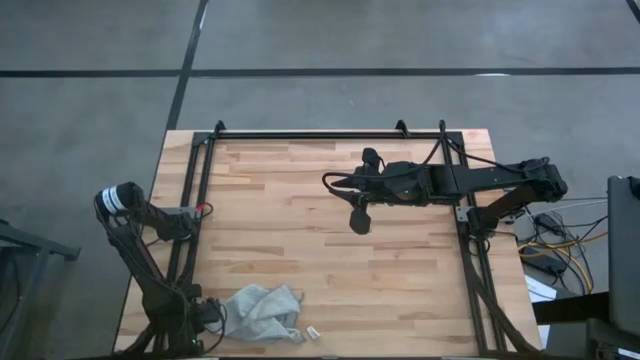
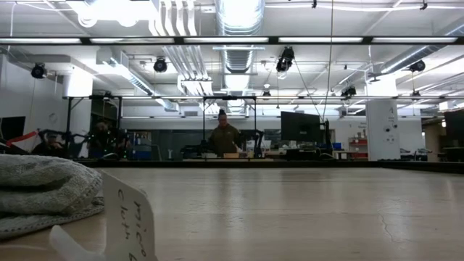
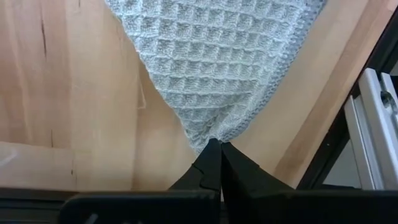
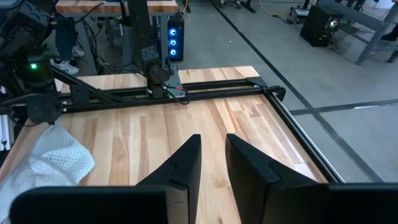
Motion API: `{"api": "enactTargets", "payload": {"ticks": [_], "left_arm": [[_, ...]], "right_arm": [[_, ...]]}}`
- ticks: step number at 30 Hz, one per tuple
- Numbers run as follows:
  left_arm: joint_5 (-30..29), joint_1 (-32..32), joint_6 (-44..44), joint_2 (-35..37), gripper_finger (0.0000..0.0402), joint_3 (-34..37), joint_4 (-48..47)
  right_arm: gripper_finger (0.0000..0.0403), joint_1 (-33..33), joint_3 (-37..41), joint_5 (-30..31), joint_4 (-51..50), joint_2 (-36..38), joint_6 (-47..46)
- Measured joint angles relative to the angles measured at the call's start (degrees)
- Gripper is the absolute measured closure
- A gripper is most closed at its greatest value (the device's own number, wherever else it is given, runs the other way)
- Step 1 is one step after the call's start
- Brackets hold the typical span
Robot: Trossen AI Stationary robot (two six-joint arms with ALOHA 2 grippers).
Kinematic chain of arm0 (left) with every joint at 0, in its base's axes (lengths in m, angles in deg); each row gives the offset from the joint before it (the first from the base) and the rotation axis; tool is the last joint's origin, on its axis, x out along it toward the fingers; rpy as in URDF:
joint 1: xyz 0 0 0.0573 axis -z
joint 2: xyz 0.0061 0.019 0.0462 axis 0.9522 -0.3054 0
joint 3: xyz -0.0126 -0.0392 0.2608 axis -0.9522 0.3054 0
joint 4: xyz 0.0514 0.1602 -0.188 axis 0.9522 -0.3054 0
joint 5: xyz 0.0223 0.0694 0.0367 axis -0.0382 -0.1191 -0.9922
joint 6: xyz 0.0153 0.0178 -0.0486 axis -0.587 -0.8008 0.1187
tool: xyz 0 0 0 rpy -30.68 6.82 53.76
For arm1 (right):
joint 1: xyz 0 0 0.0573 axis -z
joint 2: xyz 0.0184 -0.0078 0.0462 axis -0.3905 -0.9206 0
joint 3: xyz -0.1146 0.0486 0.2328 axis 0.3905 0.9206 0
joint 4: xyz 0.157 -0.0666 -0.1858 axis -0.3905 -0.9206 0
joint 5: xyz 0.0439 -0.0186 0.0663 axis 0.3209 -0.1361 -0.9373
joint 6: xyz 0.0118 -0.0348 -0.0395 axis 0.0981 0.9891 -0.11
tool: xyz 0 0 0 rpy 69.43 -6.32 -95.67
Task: Fold microfiber towels
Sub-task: Prepare the microfiber cloth on the table
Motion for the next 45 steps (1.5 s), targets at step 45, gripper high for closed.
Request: {"api": "enactTargets", "payload": {"ticks": [45], "left_arm": [[-0.79, 0.00, -0.22, 0.20, 0.0398, 0.16, -0.38]], "right_arm": [[0.0335, 0.00, 0.00, 0.02, 0.00, 0.00, -0.02]]}}
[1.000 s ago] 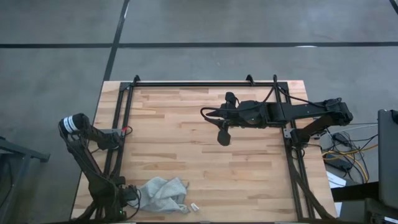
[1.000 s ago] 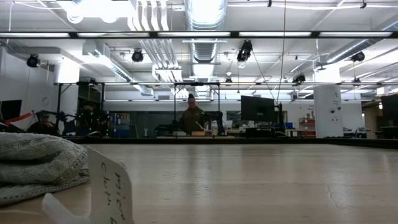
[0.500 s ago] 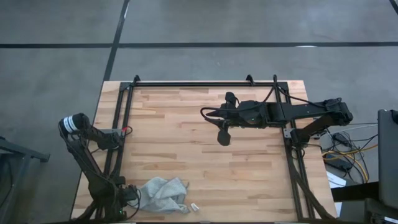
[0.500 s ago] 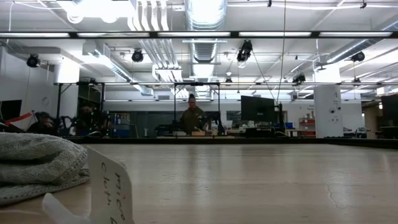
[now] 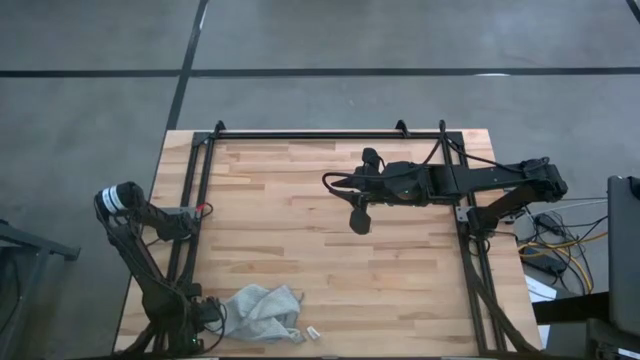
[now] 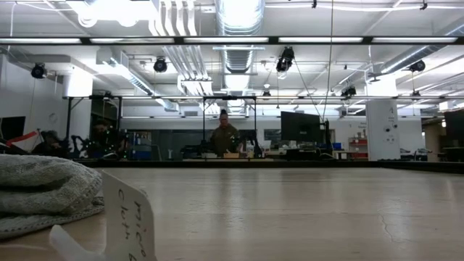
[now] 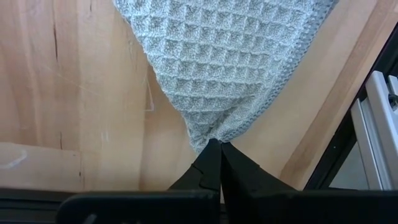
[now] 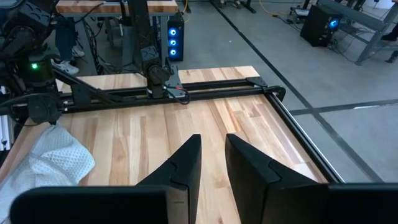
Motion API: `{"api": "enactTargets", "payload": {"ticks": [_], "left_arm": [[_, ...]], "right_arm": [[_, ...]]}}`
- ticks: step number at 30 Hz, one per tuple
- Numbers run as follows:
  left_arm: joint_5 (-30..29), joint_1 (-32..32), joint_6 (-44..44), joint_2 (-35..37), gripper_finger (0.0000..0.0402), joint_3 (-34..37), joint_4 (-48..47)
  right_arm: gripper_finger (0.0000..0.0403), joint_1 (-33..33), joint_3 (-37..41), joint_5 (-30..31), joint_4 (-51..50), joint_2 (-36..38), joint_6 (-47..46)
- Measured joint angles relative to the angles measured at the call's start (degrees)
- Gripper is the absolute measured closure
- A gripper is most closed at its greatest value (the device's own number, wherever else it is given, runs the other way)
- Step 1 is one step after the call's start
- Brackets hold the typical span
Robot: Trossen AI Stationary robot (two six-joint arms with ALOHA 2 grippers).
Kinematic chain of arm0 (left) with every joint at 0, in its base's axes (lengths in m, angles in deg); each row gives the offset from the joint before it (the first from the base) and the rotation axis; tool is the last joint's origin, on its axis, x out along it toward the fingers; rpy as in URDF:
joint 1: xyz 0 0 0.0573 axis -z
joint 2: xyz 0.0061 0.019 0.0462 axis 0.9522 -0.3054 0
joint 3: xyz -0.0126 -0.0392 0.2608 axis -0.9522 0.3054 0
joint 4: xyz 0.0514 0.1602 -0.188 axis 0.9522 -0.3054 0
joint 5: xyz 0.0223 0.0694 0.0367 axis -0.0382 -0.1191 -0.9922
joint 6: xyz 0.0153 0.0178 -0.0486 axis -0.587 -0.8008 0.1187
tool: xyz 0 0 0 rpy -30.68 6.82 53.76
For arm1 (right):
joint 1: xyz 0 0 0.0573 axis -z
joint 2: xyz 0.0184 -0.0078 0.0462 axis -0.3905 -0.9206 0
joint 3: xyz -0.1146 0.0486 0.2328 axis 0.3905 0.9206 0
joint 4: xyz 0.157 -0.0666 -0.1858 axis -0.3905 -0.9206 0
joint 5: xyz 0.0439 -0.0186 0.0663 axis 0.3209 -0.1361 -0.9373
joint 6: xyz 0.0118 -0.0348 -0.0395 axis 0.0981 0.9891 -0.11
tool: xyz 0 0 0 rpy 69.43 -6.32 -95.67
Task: Fold microfiber towels
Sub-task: Prepare the microfiber cloth on the table
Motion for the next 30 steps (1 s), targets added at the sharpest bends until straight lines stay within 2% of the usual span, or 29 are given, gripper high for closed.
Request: {"api": "enactTargets", "payload": {"ticks": [13, 24, 30], "left_arm": [[-0.06, 0.00, -0.07, 0.02, 0.0400, 0.00, 0.69], [-0.06, 0.00, 0.00, 0.02, 0.0400, 0.00, 1.05], [-0.06, 0.00, -0.02, 0.02, 0.0400, 0.00, 1.10]], "right_arm": [[0.0321, -0.01, 0.00, -0.02, 0.00, 0.00, 0.02], [0.0335, 0.00, 0.00, -0.02, 0.13, 0.00, -0.18], [0.0329, 0.00, 0.00, -0.02, 1.46, 0.02, -8.24]]}}
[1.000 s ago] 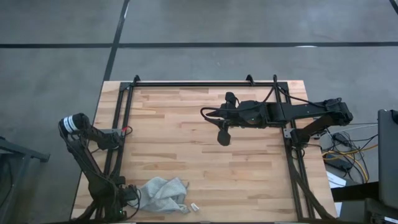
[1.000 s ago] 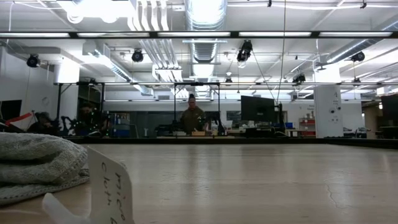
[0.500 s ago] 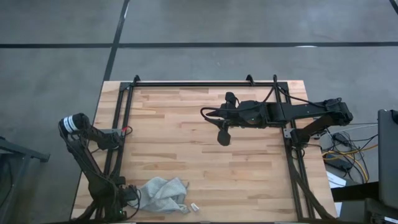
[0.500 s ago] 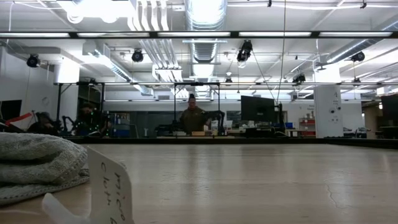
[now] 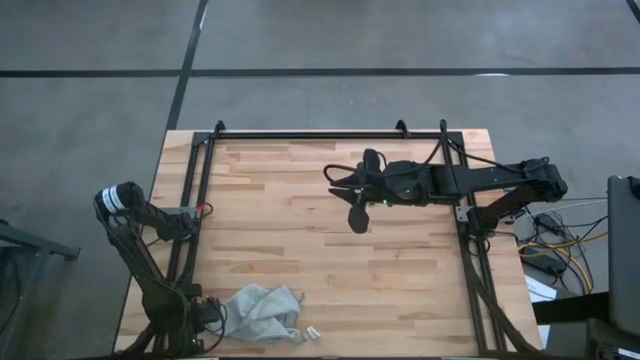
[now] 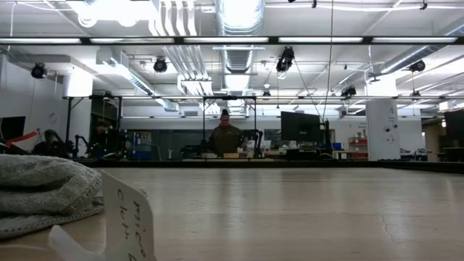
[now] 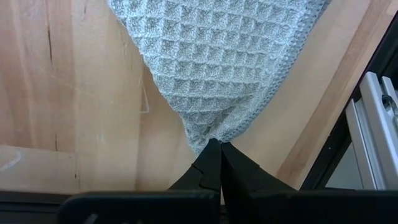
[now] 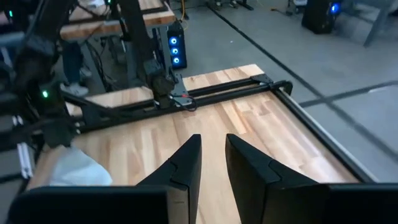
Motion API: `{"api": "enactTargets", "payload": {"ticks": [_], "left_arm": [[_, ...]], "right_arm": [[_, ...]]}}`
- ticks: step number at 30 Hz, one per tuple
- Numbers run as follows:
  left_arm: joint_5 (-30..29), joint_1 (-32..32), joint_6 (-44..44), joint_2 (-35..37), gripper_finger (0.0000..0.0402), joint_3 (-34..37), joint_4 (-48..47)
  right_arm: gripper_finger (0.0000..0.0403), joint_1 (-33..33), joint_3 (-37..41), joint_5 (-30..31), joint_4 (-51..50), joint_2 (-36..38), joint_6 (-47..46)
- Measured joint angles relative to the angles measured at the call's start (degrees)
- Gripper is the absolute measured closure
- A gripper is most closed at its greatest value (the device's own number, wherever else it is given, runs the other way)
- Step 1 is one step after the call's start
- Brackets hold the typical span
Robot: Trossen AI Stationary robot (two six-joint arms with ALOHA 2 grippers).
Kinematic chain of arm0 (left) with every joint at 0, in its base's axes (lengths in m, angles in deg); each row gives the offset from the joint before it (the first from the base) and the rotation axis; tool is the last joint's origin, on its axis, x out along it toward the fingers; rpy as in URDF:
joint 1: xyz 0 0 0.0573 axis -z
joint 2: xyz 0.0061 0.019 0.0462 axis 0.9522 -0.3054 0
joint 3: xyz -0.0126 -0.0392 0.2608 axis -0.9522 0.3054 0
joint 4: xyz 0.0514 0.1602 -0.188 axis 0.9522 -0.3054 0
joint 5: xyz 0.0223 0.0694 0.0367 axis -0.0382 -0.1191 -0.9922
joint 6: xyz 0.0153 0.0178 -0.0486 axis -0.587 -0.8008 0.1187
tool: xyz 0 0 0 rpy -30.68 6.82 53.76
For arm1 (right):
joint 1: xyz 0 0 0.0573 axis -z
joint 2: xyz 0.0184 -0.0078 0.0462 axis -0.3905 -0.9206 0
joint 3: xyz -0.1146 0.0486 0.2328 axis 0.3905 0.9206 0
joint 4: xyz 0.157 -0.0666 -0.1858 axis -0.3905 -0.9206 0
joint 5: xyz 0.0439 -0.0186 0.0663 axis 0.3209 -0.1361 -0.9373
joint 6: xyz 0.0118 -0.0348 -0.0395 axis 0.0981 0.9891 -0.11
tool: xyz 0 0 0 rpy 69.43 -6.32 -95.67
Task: Fold microfiber towels
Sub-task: Prepare the microfiber cloth on the table
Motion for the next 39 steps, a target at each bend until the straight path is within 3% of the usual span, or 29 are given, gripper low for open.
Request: {"api": "enactTargets", "payload": {"ticks": [9, 21, 31, 39], "left_arm": [[-1.11, 0.00, 0.25, 0.00, 0.0401, 0.00, -0.01], [-1.67, -0.10, 2.12, 0.00, 0.0401, 0.00, 0.01], [-1.95, -0.11, 3.93, 0.02, 0.0401, 0.00, -0.02], [-1.84, -0.11, 4.21, 0.06, 0.0401, 0.00, 0.00]], "right_arm": [[0.0322, 0.00, 0.00, -0.34, 0.02, 0.00, -2.73], [0.0332, 0.45, -0.02, -8.13, 0.18, -2.88, 4.79], [0.0326, 3.87, 0.00, -19.44, -3.23, -8.33, 6.85], [0.0337, 6.41, 0.00, -32.14, -2.40, -11.27, 5.02]]}}
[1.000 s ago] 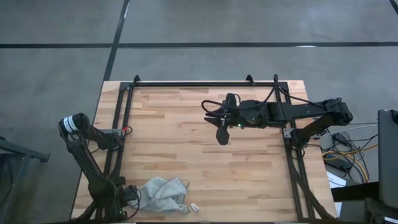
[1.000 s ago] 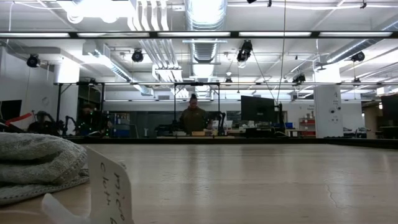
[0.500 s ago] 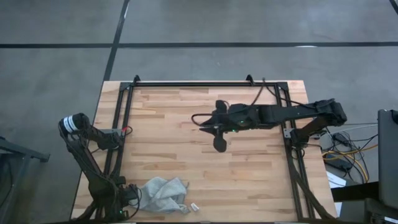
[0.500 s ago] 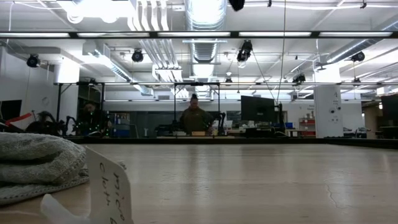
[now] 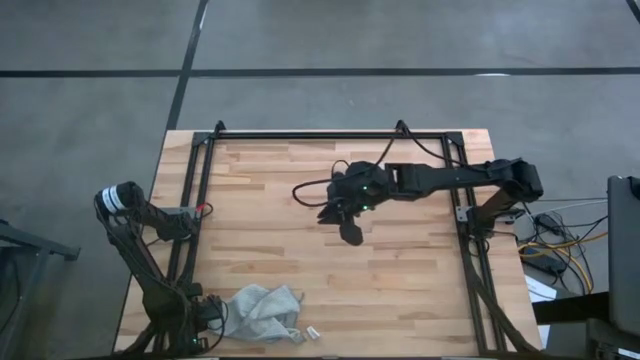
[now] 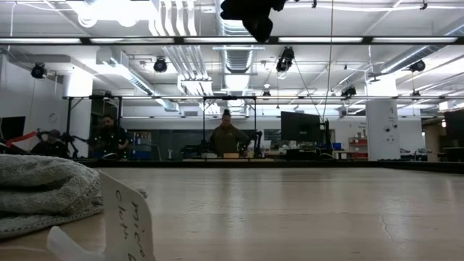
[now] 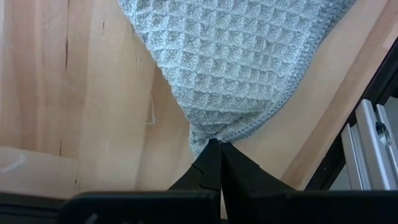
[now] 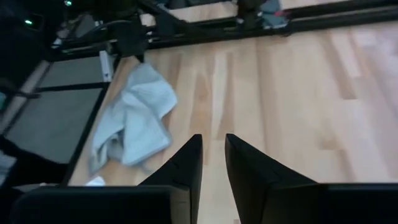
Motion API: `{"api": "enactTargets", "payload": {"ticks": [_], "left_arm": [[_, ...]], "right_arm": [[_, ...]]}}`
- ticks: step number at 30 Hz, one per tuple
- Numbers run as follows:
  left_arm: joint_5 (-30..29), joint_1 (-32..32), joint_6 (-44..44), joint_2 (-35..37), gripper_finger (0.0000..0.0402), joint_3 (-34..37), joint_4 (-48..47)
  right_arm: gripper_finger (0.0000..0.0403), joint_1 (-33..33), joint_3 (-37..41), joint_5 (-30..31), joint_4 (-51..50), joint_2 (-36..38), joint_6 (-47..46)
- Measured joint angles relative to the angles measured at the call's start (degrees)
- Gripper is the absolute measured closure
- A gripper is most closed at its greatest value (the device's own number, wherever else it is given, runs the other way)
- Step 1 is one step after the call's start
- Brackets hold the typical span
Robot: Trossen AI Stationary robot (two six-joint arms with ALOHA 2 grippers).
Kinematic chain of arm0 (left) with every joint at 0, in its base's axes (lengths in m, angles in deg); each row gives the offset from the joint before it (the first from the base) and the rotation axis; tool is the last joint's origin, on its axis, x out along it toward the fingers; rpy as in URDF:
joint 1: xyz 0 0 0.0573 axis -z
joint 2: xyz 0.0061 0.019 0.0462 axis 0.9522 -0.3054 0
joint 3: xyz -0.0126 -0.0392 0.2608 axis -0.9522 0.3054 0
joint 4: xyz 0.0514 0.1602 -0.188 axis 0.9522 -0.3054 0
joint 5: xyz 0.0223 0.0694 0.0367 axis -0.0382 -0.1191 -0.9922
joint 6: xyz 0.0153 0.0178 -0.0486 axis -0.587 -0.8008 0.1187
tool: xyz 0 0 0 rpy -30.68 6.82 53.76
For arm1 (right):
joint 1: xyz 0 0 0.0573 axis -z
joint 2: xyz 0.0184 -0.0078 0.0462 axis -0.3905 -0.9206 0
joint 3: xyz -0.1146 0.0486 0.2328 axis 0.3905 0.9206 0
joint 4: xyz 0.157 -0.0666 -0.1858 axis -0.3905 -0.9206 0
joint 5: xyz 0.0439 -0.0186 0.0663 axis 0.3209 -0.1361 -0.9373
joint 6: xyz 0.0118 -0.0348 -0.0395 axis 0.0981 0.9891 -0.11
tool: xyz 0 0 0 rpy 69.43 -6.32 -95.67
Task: Fold microfiber towels
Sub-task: Prepare the microfiber cloth on the table
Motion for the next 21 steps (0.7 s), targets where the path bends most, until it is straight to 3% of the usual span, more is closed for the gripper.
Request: {"api": "enactTargets", "payload": {"ticks": [9, 21], "left_arm": [[0.18, -0.11, 0.12, 0.05, 0.0401, 0.00, 0.02], [0.33, -0.13, 0.16, 0.05, 0.0401, 0.00, 0.35]], "right_arm": [[0.0346, 0.12, -1.79, -4.39, -0.02, -6.51, -0.03], [0.0346, 0.08, -10.78, -9.54, -0.07, -16.64, 1.07]]}}
